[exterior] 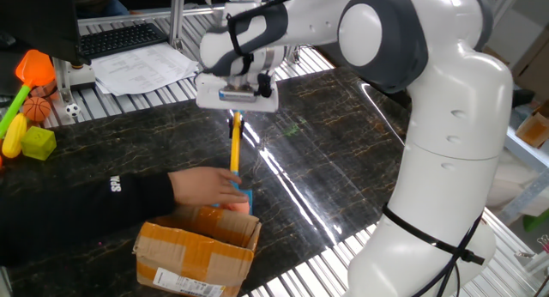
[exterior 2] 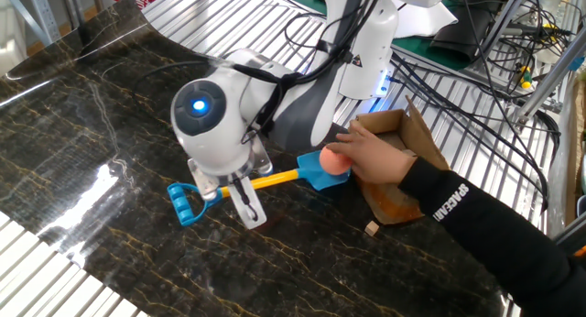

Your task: Use a shovel to scoop up an object

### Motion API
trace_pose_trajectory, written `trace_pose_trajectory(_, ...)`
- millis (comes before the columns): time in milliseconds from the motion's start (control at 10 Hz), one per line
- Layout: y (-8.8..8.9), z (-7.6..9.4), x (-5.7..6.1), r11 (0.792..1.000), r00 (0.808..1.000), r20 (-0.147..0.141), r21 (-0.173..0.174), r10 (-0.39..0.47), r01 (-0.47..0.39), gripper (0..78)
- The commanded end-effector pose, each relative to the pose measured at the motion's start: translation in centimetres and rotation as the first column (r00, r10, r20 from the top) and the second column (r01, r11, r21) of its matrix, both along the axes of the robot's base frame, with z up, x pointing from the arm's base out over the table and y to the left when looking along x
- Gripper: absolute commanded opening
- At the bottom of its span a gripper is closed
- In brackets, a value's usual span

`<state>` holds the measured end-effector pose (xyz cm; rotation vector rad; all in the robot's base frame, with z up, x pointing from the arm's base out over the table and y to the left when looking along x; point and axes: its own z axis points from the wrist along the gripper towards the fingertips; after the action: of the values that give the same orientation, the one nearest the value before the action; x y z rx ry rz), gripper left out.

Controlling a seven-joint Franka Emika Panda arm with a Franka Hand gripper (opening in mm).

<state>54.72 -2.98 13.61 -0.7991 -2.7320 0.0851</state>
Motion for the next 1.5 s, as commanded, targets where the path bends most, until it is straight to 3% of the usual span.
trace_pose_trajectory(100,-1.0,1.1,0.9,1.000,1.000,-0.007,0.006,0.012,-0.012,1.3)
trace_pose_trajectory(600,-1.6,1.8,1.6,1.000,1.000,-0.013,0.007,0.017,-0.017,1.3)
trace_pose_trajectory(1000,-2.4,3.3,3.6,1.000,1.000,-0.006,0.005,0.031,-0.031,1.3)
trace_pose_trajectory(1100,-2.6,3.4,3.6,0.998,0.997,0.020,0.000,0.068,-0.068,1.3)
trace_pose_trajectory(1300,-2.9,3.4,3.8,0.995,0.995,0.008,0.013,0.102,-0.102,1.3)
trace_pose_trajectory(1500,-3.1,2.6,3.3,0.993,0.993,0.012,0.003,0.121,-0.121,1.3)
